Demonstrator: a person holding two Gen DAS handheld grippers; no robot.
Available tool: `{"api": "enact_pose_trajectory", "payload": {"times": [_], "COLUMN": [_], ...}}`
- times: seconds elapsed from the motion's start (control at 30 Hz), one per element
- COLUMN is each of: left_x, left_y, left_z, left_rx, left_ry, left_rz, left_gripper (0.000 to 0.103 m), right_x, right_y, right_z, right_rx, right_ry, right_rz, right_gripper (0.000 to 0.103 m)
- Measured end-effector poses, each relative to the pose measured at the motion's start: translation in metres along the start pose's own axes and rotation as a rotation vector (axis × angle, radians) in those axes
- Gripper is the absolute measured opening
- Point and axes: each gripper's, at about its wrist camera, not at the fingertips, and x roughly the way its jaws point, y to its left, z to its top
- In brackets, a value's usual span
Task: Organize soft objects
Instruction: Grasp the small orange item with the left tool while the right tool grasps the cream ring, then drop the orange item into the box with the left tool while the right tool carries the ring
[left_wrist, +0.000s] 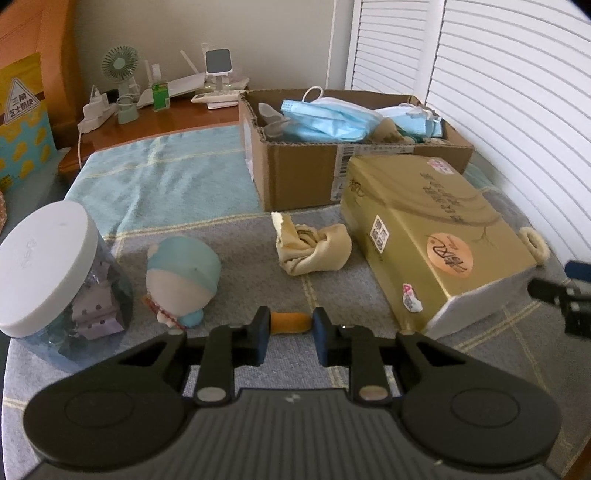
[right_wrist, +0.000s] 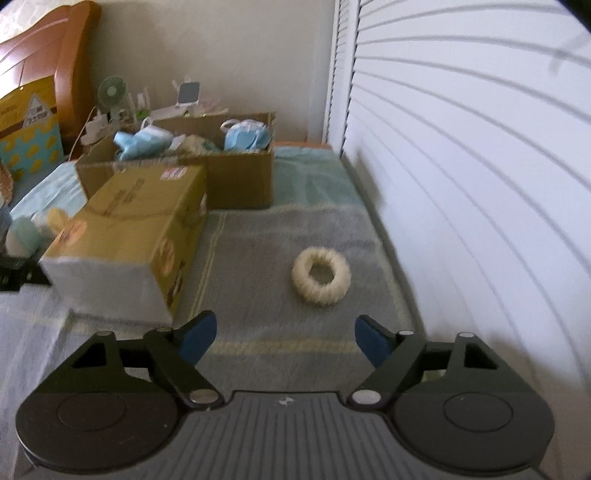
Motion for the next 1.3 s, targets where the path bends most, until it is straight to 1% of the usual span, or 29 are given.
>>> {"api": "enact_pose_trajectory", "payload": {"times": [0.13, 0.2, 0.37, 0.43, 0.47, 0.53, 0.63, 0.73, 0.8, 1.1, 1.3], "left_x": [0.000, 0.000, 0.000, 0.000, 0.000, -0.001, -0.005, -0.013, -0.019, -0.046, -0.061], "left_y": [0.000, 0.001, 0.003, 0.003, 0.004, 0.004, 0.005, 0.005, 0.008, 0.012, 0.010], "left_z": [0.000, 0.000, 0.001, 0.001, 0.001, 0.002, 0.003, 0.004, 0.005, 0.010, 0.026], "left_rx": [0.003, 0.002, 0.008, 0.010, 0.010, 0.017, 0.031, 0.057, 0.064, 0.139, 0.199], "left_ry": [0.000, 0.000, 0.004, 0.005, 0.006, 0.004, 0.000, -0.010, -0.010, -0.017, -0.055], "left_rz": [-0.008, -0.013, -0.020, -0.027, -0.028, -0.032, -0.042, -0.046, -0.064, -0.125, -0.146], "left_gripper": [0.023, 0.023, 0.023, 0.023, 0.023, 0.023, 0.023, 0.023, 0.023, 0.023, 0.023], "right_x": [0.013, 0.021, 0.034, 0.037, 0.037, 0.036, 0.032, 0.023, 0.017, -0.020, -0.035], "right_y": [-0.004, -0.008, -0.015, -0.016, -0.017, -0.017, -0.016, -0.016, -0.016, -0.003, 0.009], "right_z": [0.011, 0.016, 0.022, 0.022, 0.022, 0.022, 0.022, 0.025, 0.027, 0.044, 0.055], "right_rx": [0.018, 0.038, 0.056, 0.060, 0.065, 0.070, 0.062, 0.064, 0.059, 0.019, -0.021], "right_ry": [0.002, 0.005, 0.020, 0.026, 0.032, 0.030, 0.030, 0.014, 0.007, -0.052, -0.082], "right_rz": [-0.031, -0.041, -0.050, -0.046, -0.044, -0.049, -0.059, -0.050, -0.049, 0.013, 0.065], "right_gripper": [0.072, 0.065, 0.056, 0.045, 0.044, 0.035, 0.034, 0.034, 0.034, 0.034, 0.034]}}
